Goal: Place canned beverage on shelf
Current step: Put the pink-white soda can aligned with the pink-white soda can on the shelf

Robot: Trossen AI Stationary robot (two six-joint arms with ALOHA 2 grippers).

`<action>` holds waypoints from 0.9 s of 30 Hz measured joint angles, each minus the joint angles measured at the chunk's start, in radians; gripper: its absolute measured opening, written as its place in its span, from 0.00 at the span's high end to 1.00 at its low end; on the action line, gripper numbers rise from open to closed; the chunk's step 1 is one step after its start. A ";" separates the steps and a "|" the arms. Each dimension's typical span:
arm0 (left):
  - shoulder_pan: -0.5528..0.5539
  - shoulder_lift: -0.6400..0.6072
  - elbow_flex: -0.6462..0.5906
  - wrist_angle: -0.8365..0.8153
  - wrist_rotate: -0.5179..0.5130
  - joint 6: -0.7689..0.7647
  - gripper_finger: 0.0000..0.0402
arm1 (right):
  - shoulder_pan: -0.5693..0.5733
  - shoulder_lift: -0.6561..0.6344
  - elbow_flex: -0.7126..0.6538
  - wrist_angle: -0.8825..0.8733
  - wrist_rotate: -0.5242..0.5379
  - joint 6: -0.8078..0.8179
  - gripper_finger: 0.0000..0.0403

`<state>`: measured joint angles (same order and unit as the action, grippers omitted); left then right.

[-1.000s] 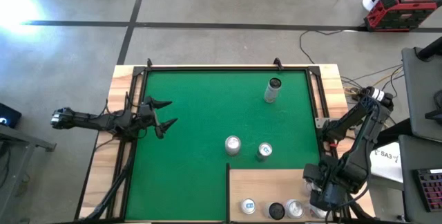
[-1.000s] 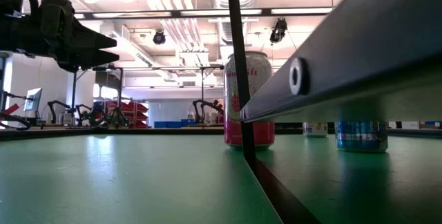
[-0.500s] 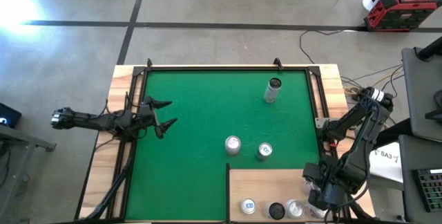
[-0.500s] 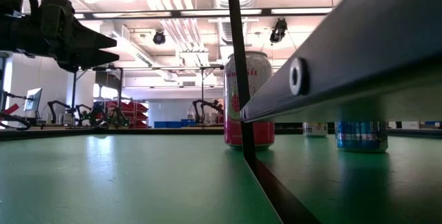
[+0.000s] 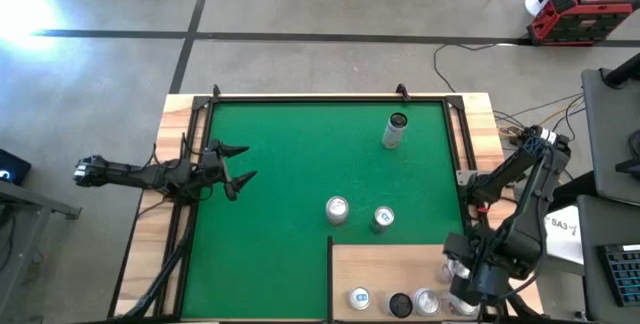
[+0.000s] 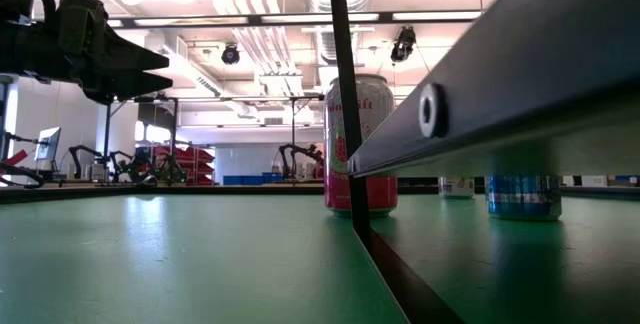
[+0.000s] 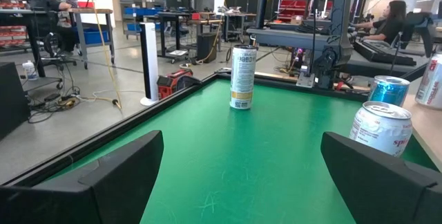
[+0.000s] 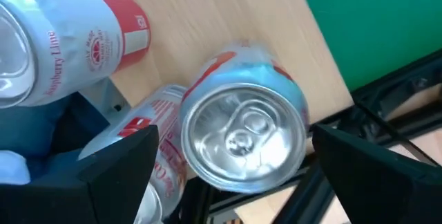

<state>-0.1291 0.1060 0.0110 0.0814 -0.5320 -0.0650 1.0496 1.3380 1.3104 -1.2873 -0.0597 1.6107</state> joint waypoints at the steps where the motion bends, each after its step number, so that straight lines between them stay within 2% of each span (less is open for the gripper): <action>1: 0.000 0.000 0.000 0.000 0.000 0.000 0.06 | 0.000 0.000 0.010 -0.014 0.000 0.001 0.07; 17: 0.000 0.000 0.000 0.000 0.000 0.000 0.06 | -0.053 0.000 0.158 -0.166 0.033 0.002 0.07; 27: 0.000 0.000 0.000 0.000 0.000 0.000 0.06 | -0.201 0.004 0.174 -0.178 0.148 -0.023 0.07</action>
<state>-0.1291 0.1059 0.0112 0.0814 -0.5320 -0.0647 0.8487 1.3422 1.4841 -1.4655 0.0880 1.5874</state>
